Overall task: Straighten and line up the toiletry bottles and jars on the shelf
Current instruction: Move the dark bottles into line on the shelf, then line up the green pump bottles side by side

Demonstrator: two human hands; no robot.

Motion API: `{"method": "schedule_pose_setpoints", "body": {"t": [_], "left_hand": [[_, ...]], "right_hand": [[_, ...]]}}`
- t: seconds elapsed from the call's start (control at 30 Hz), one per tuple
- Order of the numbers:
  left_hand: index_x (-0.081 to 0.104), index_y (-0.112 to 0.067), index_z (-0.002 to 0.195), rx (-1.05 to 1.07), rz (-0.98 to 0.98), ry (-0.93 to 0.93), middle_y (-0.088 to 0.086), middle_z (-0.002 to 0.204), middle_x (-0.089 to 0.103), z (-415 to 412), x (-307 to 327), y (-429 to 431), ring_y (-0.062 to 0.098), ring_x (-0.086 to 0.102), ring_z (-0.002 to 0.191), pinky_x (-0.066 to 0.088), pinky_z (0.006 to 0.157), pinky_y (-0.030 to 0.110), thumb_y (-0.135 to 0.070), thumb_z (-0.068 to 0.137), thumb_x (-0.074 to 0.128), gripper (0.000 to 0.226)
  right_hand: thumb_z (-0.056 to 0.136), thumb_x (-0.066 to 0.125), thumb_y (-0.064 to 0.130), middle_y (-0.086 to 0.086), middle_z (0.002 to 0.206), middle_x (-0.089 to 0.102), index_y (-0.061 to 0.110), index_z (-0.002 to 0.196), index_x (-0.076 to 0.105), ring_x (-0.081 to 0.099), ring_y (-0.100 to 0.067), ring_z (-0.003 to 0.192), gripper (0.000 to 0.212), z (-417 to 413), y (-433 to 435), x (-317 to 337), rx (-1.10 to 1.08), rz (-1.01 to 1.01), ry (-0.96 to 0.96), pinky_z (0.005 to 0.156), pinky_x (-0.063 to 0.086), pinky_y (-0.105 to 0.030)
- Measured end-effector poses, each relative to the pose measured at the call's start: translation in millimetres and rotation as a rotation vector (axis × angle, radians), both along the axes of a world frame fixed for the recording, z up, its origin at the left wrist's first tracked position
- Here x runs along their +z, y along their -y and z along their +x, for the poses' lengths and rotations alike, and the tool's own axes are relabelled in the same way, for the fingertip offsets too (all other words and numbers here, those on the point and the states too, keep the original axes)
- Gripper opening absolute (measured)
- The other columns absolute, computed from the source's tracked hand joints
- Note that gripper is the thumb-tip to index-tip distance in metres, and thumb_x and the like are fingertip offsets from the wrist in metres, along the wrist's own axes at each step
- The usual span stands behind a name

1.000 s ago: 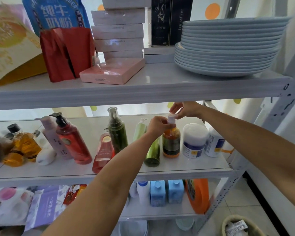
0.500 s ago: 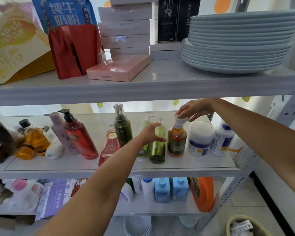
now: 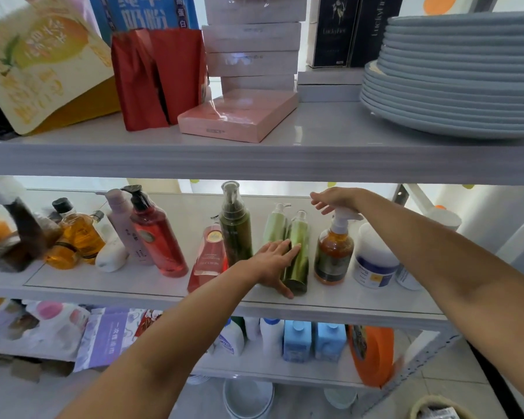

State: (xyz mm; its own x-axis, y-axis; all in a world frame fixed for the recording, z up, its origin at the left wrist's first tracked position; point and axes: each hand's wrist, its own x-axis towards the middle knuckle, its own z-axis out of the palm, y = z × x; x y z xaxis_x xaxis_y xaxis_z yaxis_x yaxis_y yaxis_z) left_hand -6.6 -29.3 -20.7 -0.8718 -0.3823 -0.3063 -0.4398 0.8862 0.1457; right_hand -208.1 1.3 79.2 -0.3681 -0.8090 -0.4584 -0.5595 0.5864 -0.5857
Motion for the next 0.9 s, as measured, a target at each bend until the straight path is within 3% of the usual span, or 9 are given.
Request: {"method": "schedule_pose_setpoints", "body": {"t": [0.33, 0.5, 0.77, 0.9], "left_hand": [[-0.001, -0.022, 0.153, -0.054, -0.064, -0.059, 0.011, 0.160, 0.002, 0, 6, 0, 0.030, 0.004, 0.147, 0.003, 0.118, 0.039, -0.043, 0.081, 0.069, 0.102], [0.008, -0.018, 0.153, -0.110, -0.116, -0.076, 0.012, 0.158, 0.017, 0, 8, 2, 0.032, 0.022, 0.143, 0.016, 0.118, 0.039, -0.043, 0.080, 0.070, 0.099], [0.011, -0.019, 0.153, -0.139, -0.105, -0.166, 0.009, 0.158, 0.019, 5, 1, 9, 0.030, 0.022, 0.143, 0.019, 0.117, 0.038, -0.045, 0.081, 0.069, 0.096], [0.015, -0.018, 0.152, -0.145, -0.106, -0.216, 0.009, 0.157, 0.021, 7, -2, 12, 0.029, 0.023, 0.143, 0.020, 0.117, 0.038, -0.046, 0.078, 0.071, 0.096]], "right_hand": [[0.097, 0.049, 0.024, -0.008, 0.148, 0.039, 0.008, 0.140, 0.039, 0.040, -0.024, 0.135, 0.047, 3, 39, -9, 0.083, 0.186, -0.145, 0.112, 0.035, -0.043], [0.097, 0.047, 0.018, -0.007, 0.152, 0.032, 0.009, 0.144, 0.035, 0.035, -0.022, 0.139, 0.049, -2, 56, -19, 0.134, 0.263, -0.231, 0.111, 0.036, -0.042], [0.092, 0.056, 0.019, -0.008, 0.153, 0.032, 0.014, 0.148, 0.028, 0.033, -0.024, 0.140, 0.063, -14, 85, -32, 0.169, 0.398, -0.319, 0.113, 0.034, -0.044], [0.095, 0.049, 0.018, -0.009, 0.156, 0.025, 0.014, 0.151, 0.016, 0.028, -0.026, 0.143, 0.065, -11, 97, -35, 0.239, 0.542, -0.353, 0.115, 0.030, -0.045]]}}
